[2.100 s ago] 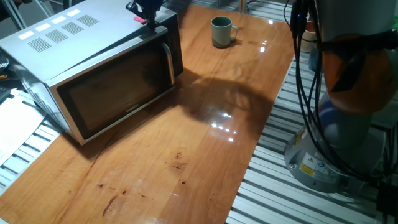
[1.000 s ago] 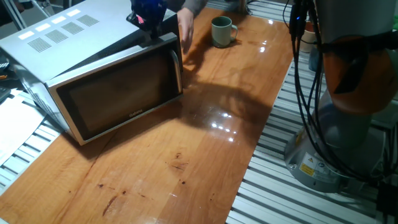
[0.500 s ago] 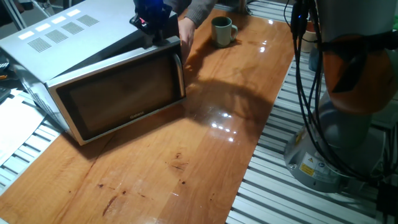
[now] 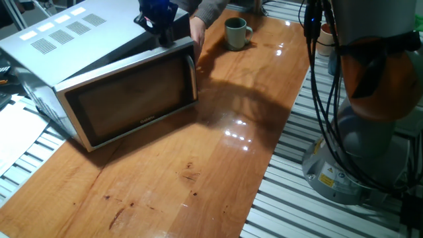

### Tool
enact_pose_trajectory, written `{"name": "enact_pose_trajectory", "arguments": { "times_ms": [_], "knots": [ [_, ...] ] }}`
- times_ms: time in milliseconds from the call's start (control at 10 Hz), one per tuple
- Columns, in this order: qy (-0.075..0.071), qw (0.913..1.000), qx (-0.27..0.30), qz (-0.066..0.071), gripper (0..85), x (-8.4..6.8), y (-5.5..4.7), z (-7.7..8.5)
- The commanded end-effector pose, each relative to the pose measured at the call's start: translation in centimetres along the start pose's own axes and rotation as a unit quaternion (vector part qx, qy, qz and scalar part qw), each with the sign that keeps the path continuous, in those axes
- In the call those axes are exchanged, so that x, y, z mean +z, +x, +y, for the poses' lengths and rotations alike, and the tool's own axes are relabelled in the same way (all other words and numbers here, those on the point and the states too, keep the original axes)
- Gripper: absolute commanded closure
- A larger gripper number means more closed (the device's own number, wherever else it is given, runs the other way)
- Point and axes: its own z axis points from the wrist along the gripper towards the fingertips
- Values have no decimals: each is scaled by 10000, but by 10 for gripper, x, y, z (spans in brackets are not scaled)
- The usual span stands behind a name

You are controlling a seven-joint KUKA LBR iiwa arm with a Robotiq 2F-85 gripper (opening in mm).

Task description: Put the bowl into the microwave

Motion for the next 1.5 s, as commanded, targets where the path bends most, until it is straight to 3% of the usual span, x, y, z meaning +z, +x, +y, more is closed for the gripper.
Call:
{"name": "enact_pose_trajectory", "arguments": {
  "times_ms": [0, 400, 600, 800, 1000, 1400],
  "knots": [
    [-30, 10000, -15, 13, 850, 1, 1, 1],
    [-9, 10000, 12, -84, 850, 10, 12, 4],
    [-9, 10000, 35, -60, 850, 13, 15, 5],
    [33, 9999, -52, 121, 850, 8, 4, 2],
    [144, 9997, -185, 74, 850, 8, -3, -2],
    [122, 9996, -226, 82, 850, 11, -6, -1]
  ]
}}
